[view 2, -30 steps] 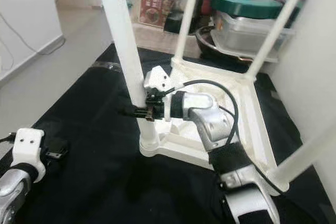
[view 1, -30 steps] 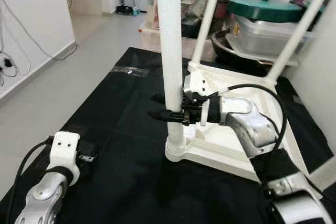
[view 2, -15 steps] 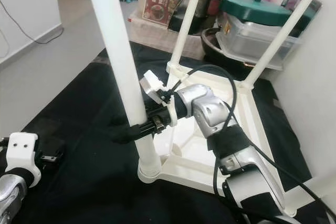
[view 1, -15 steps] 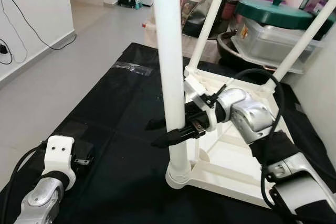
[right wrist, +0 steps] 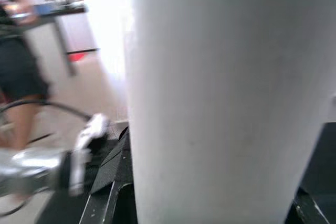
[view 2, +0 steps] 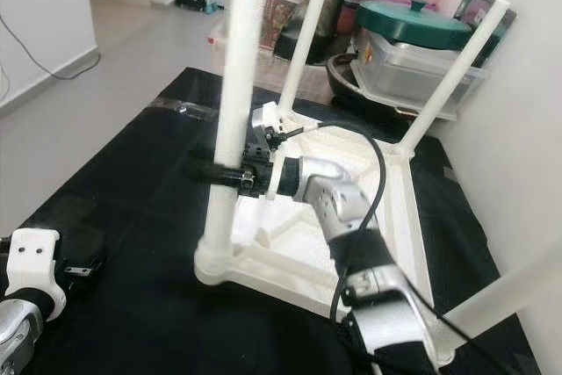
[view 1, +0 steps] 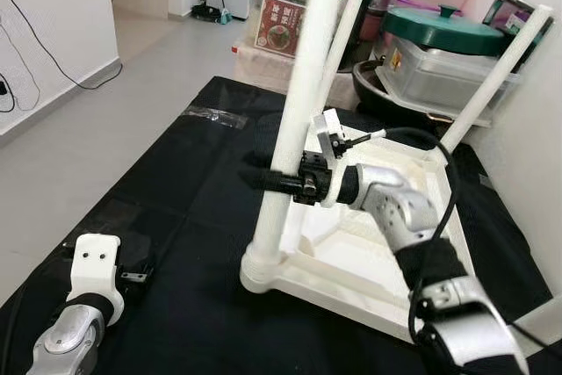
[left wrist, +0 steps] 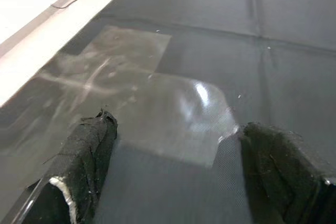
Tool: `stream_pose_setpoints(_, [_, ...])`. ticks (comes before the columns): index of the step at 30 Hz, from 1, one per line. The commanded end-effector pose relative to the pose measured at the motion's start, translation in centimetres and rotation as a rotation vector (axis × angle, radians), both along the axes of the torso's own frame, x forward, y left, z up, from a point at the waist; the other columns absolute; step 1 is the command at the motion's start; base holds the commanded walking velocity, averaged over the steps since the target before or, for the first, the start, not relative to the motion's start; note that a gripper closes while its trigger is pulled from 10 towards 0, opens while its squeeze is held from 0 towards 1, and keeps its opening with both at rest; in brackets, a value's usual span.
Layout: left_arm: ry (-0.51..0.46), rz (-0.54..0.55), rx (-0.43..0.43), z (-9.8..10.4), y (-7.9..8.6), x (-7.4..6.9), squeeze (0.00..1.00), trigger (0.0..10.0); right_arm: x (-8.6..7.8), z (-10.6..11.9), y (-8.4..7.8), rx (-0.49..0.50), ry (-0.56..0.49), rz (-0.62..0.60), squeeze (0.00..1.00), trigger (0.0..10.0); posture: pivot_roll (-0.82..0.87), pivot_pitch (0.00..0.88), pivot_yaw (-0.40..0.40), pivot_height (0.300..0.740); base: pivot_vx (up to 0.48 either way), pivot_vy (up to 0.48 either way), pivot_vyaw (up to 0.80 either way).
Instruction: Building children table
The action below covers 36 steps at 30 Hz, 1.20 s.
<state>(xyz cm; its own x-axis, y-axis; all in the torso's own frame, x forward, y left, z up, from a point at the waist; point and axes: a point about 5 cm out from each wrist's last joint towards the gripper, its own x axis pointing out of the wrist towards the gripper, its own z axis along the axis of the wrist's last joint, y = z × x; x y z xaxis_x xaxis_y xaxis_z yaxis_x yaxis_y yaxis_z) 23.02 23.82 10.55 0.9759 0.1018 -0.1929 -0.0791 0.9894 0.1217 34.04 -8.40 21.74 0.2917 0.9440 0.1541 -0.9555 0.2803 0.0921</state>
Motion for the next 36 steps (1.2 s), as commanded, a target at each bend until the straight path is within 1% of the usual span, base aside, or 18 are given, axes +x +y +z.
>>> stream_pose_setpoints(1, [0.020, 0.002, -0.020, -0.4, 0.0, -0.2, 0.00, 10.0, -0.3, -2.0, -0.6, -0.055, -0.039, -0.309, 0.00, 0.0, 0.17, 0.000, -0.150, 0.740, 0.000, 0.000, 0.00])
stream_pose_setpoints(2, [0.020, 0.002, -0.020, -0.4, 0.0, -0.2, 0.00, 10.0, -0.3, -2.0, -0.6, -0.055, -0.039, -0.309, 0.00, 0.0, 0.17, 0.000, -0.150, 0.740, 0.000, 0.000, 0.00])
stream_pose_setpoints(3, [0.021, 0.002, -0.021, -0.4, 0.0, -0.2, 0.00, 10.0, -0.6, -2.4, -0.5, -0.079, -0.033, -0.361, 0.00, 0.0, 0.16, 0.000, -0.140, 0.740, 0.000, 0.000, 0.00])
stream_pose_setpoints(5, [0.021, 0.002, -0.022, -0.4, 0.0, -0.1, 0.00, 10.0, -0.9, -2.7, -0.4, -0.098, -0.022, -0.403, 0.00, 0.0, 0.16, 0.000, -0.140, 0.740, 0.000, 0.000, 0.00])
stream_pose_setpoints(7, [0.023, -0.002, -0.017, -0.4, 0.0, 0.0, 0.00, 10.0, -0.7, -3.0, -0.5, -0.150, -0.017, -0.555, 0.00, 0.0, 0.15, 0.000, -0.129, 0.740, 0.000, 0.000, 0.00])
stream_pose_setpoints(9, [0.022, 0.000, -0.016, -0.3, 0.2, 0.1, 0.00, 10.0, -0.2, -3.4, -1.2, -0.196, -0.015, -0.747, 0.00, 0.0, 0.15, 0.000, -0.128, 0.740, 0.000, 0.000, 0.00])
stream_pose_setpoints(10, [0.021, 0.001, -0.016, -0.3, 0.2, 0.2, 0.00, 10.0, -0.1, -3.5, -1.4, -0.205, -0.014, -0.799, 0.00, 0.0, 0.15, 0.000, -0.128, 0.740, 0.000, 0.000, 0.00])
stream_pose_setpoints(15, [0.021, 0.004, -0.018, -0.3, 0.3, 0.3, 0.00, 10.0, -0.2, -4.0, -1.6, -0.235, 0.021, -0.878, 0.00, 0.0, 0.15, 0.000, -0.126, 0.740, 0.000, 0.000, 0.00])
stream_pose_setpoints(18, [0.021, 0.009, -0.022, -0.3, 0.3, 0.4, 0.00, 10.0, -0.1, -4.9, -2.0, -0.236, 0.125, -0.975, 0.00, 0.0, 0.15, 0.000, -0.126, 0.740, 0.000, 0.000, 0.00])
stream_pose_setpoints(19, [0.021, 0.016, -0.026, -0.4, 0.3, 0.4, 0.00, 10.0, 0.1, -5.5, -3.1, -0.232, 0.201, -1.115, 0.00, 0.0, 0.16, 0.000, -0.131, 0.740, 0.000, 0.000, 0.00])
stream_pose_setpoints(20, [0.022, 0.021, -0.028, -0.4, 0.2, 0.5, 0.00, 10.0, 0.1, -5.9, -3.9, -0.232, 0.253, -1.212, 0.00, 0.0, 0.16, 0.000, -0.131, 0.740, 0.000, 0.000, 0.00])
stream_pose_setpoints(21, [0.022, 0.021, -0.028, -0.4, 0.2, 0.5, 0.00, 10.0, 0.1, -5.9, -3.9, -0.232, 0.253, -1.212, 0.00, 0.0, 0.16, 0.000, -0.131, 0.740, 0.000, 0.000, 0.00])
stream_pose_setpoints(23, [0.023, 0.029, -0.029, -0.5, 0.2, 0.6, 0.00, 10.0, -0.1, -6.1, -4.3, -0.228, 0.304, -1.311, 0.00, 0.0, 0.16, 0.000, -0.130, 0.740, 0.000, 0.000, 0.00])
stream_pose_setpoints(28, [0.023, 0.032, -0.029, -0.5, 0.2, 0.8, 0.00, 10.0, -0.4, -5.9, -3.6, -0.224, 0.308, -1.313, 0.00, 0.0, 0.15, 0.000, -0.128, 0.740, 0.000, 0.000, 0.00])
stream_pose_setpoints(29, [0.023, 0.034, -0.028, -0.5, 0.3, 0.9, 0.00, 10.0, -0.5, -6.1, -3.0, -0.249, 0.322, -1.282, 0.00, 7.8, 0.15, 0.000, -0.123, 0.740, 0.000, 0.000, 0.00])
stream_pose_setpoints(30, [0.023, 0.034, -0.028, -0.5, 0.3, 0.9, 0.00, 10.0, -0.5, -6.1, -3.0, -0.249, 0.322, -1.282, 0.00, 7.8, 0.15, 0.000, -0.123, 0.740, 0.000, 0.000, 0.00])
stream_pose_setpoints(31, [0.023, 0.034, -0.025, -0.5, 0.4, 1.0, 0.00, 10.0, -0.5, -5.9, -3.1, -0.236, 0.322, -1.273, 0.00, 10.0, 0.15, 0.000, -0.120, 0.740, 0.000, 0.000, 0.00])
stream_pose_setpoints(36, [0.022, 0.034, -0.018, -0.5, 0.5, 1.2, 0.00, 10.0, -0.6, -5.2, -3.4, -0.202, 0.322, -1.285, 0.00, 10.0, 0.14, 0.000, -0.116, 0.740, 0.000, 0.000, 0.00])
